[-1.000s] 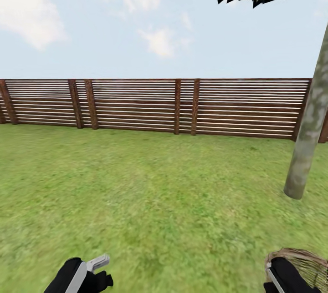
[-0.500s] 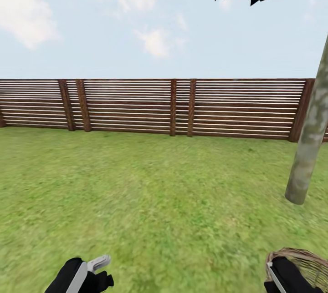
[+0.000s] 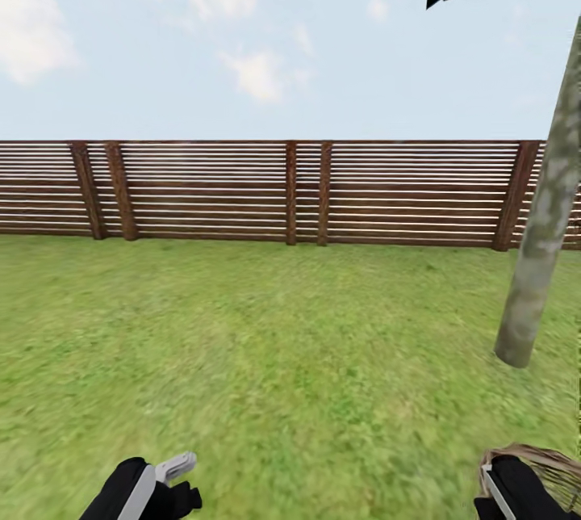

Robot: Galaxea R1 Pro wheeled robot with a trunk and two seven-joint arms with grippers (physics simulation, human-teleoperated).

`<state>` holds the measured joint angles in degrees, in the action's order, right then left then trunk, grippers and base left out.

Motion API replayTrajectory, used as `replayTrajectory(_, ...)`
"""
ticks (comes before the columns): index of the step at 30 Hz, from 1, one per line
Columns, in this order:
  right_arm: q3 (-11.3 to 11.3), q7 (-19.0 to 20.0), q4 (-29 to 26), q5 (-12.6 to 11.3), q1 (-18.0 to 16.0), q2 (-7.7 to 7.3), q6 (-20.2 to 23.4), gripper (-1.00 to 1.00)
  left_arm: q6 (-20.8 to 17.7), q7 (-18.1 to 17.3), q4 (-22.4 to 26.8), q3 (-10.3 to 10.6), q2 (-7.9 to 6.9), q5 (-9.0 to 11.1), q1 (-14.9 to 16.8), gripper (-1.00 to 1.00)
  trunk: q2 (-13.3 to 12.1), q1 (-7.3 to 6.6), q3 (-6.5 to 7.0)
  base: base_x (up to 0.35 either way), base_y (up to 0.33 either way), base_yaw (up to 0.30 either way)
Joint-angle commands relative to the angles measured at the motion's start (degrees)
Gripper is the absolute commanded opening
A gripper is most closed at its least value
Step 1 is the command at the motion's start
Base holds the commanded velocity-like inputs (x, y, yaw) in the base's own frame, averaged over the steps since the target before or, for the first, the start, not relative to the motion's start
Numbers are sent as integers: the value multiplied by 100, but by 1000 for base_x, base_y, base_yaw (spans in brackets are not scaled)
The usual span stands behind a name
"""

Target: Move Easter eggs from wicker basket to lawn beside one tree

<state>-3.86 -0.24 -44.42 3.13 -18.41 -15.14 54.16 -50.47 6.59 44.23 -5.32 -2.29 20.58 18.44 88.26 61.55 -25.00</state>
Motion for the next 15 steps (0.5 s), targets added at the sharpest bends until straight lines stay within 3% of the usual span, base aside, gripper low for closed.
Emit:
replayTrajectory(1, -7, 6, -5, 34, -5, 3, 24, -100, -24, 53, 9, -4, 0, 61, 0, 100, 4, 3, -5, 345, 0, -76)
replayTrajectory(5, -9, 8, -14, 37, -5, 4, 24, -100, -24, 53, 7, -4, 0, 63, 2, 100, 4, 3, -2, 345, -36, -42)
replayTrajectory(15, -18, 10, -14, 38, -5, 3, 22, -100, -24, 53, 7, -4, 0, 64, 2, 100, 4, 3, 34, 345, -71, -258)
